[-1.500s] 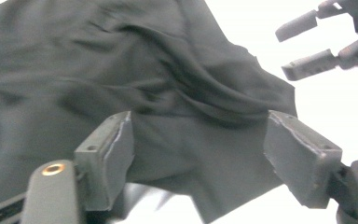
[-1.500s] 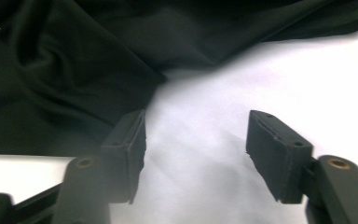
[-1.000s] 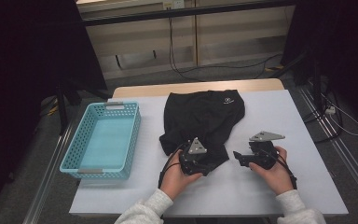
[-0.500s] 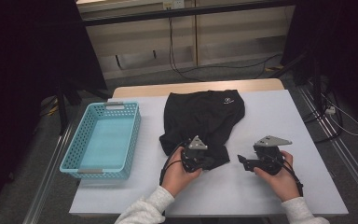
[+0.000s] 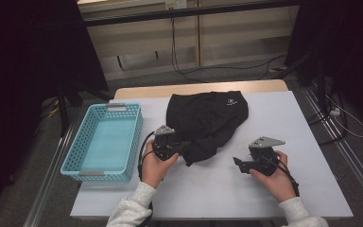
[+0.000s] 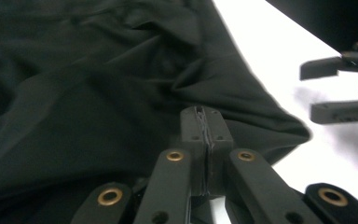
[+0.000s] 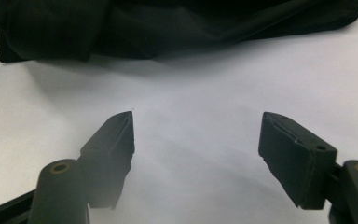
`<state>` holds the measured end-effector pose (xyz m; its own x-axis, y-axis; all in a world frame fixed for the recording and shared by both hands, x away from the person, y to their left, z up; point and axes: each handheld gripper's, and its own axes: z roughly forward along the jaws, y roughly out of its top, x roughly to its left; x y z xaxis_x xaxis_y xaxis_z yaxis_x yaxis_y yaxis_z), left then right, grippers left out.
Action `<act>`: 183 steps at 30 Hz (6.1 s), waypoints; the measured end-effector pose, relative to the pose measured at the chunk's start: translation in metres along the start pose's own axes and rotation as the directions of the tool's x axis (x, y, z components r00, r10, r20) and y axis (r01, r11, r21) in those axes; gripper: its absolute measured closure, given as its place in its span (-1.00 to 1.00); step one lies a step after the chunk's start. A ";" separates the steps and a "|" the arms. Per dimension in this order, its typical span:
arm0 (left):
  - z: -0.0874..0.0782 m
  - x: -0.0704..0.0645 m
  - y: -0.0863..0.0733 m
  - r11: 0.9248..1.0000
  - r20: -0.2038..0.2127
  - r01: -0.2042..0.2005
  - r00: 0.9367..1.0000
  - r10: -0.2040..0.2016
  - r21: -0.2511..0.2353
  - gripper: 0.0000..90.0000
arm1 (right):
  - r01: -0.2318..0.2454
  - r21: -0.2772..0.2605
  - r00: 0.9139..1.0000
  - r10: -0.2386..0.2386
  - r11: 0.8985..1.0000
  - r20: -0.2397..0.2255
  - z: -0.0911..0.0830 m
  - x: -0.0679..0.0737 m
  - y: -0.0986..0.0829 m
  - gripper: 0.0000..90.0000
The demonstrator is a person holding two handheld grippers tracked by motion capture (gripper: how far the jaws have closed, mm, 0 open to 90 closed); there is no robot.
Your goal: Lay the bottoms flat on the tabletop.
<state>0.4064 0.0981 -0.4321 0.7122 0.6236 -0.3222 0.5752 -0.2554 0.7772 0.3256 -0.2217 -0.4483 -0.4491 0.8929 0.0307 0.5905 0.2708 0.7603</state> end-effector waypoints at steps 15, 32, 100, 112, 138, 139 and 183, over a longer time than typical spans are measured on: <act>0.009 0.025 -0.019 0.998 -0.112 0.040 0.993 -0.033 0.054 0.97 | 0.058 0.023 0.997 -0.057 0.998 -0.060 0.022 0.021 0.009 -0.32; 0.000 0.009 -0.036 0.994 -0.101 -0.058 0.993 0.067 0.090 0.78 | 0.045 0.033 0.997 -0.043 0.998 -0.062 0.069 0.030 0.043 -0.05; 0.039 -0.065 -0.032 0.979 0.193 -0.155 0.973 0.127 0.135 1.00 | 0.039 0.060 0.996 -0.034 0.997 -0.088 0.044 0.008 0.028 0.98; -0.002 -0.010 -0.012 0.996 0.120 0.083 0.990 -0.078 -0.036 1.00 | -0.014 -0.015 0.990 0.012 1.000 -0.138 0.010 -0.002 0.030 1.00; 0.011 -0.058 -0.023 0.981 0.118 -0.182 0.978 0.172 0.073 -0.09 | 0.037 0.038 0.993 -0.032 0.999 -0.117 0.021 0.001 0.022 1.00; 0.012 -0.060 -0.025 0.981 0.127 -0.181 0.977 0.171 0.076 -0.04 | 0.036 0.040 0.993 -0.031 0.999 -0.116 0.021 0.001 0.022 1.00; -0.002 -0.027 -0.003 1.000 0.173 -0.016 0.985 0.018 -0.015 0.97 | 0.009 -0.001 0.993 -0.009 1.000 -0.116 0.013 -0.004 0.025 1.00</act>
<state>0.3849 0.0834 -0.4249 0.7812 0.4820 -0.3967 0.5579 -0.2540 0.7901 0.3511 -0.2143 -0.4373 -0.5290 0.8428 0.0994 0.5862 0.2782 0.7609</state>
